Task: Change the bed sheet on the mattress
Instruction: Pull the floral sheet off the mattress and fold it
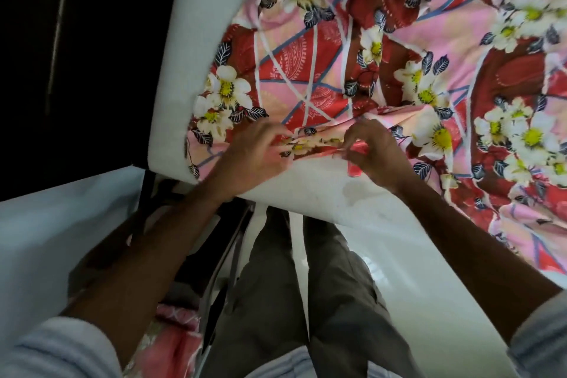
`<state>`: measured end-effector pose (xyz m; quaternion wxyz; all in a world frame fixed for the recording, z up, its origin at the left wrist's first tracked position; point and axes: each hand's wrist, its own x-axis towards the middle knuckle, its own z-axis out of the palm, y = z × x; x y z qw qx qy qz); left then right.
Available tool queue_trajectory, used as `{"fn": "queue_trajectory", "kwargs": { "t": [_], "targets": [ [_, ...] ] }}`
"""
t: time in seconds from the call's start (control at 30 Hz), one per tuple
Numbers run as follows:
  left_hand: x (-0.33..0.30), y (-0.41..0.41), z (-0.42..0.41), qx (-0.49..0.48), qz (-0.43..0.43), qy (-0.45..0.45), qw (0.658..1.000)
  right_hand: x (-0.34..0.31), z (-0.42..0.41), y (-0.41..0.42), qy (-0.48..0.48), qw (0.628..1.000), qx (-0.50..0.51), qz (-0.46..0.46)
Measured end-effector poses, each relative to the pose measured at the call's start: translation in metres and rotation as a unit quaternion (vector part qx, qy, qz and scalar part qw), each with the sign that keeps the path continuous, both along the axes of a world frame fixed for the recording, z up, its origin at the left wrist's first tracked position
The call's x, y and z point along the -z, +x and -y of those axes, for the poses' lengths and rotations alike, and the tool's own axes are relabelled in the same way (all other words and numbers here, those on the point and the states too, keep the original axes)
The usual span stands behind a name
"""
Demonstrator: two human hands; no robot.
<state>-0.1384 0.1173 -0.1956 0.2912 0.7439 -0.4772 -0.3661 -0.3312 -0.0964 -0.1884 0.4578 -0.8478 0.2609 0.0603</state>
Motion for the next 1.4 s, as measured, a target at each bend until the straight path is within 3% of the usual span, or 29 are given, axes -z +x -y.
{"fn": "queue_trajectory", "kwargs": {
  "t": [0.1, 0.27, 0.47, 0.57, 0.7, 0.8, 0.9, 1.0, 1.1, 1.23, 1.33, 1.4],
  "targets": [
    [-0.017, -0.029, 0.031, 0.079, 0.063, -0.044, 0.994, -0.051, 0.014, 0.0, 0.064, 0.998, -0.017, -0.019],
    [-0.09, -0.043, 0.072, 0.024, 0.108, -0.149, 0.983, -0.151, 0.036, 0.011, 0.094, 0.994, 0.041, 0.028],
    [-0.19, 0.023, 0.122, -0.003, 0.195, -0.13, 0.972, -0.291, 0.078, 0.033, 0.092, 0.984, 0.091, 0.122],
    [-0.262, 0.056, 0.161, -0.02, 0.219, -0.161, 0.962, -0.368, 0.103, 0.038, 0.05, 0.985, 0.084, 0.145],
    [-0.366, 0.049, 0.211, 0.007, 0.127, -0.233, 0.964, -0.463, 0.132, 0.037, -0.055, 0.979, 0.108, 0.161],
    [-0.437, 0.018, 0.246, 0.079, 0.043, -0.251, 0.964, -0.521, 0.149, 0.03, -0.16, 0.962, 0.14, 0.173],
    [-0.504, -0.014, 0.277, 0.086, -0.036, -0.293, 0.952, -0.57, 0.161, 0.013, -0.243, 0.937, 0.162, 0.191],
    [-0.55, -0.041, 0.3, 0.102, -0.018, -0.326, 0.94, -0.607, 0.165, -0.006, -0.312, 0.916, 0.153, 0.201],
    [-0.57, -0.064, 0.318, 0.101, 0.055, -0.332, 0.936, -0.635, 0.167, -0.03, -0.354, 0.903, 0.136, 0.199],
    [-0.551, -0.075, 0.337, 0.084, 0.167, -0.29, 0.939, -0.663, 0.179, -0.069, -0.358, 0.892, 0.148, 0.232],
    [-0.525, -0.071, 0.346, 0.033, 0.182, -0.232, 0.955, -0.676, 0.197, -0.098, -0.347, 0.883, 0.173, 0.263],
    [-0.513, -0.07, 0.347, 0.013, 0.146, -0.215, 0.965, -0.68, 0.212, -0.115, -0.322, 0.883, 0.196, 0.28]
  ]
}}
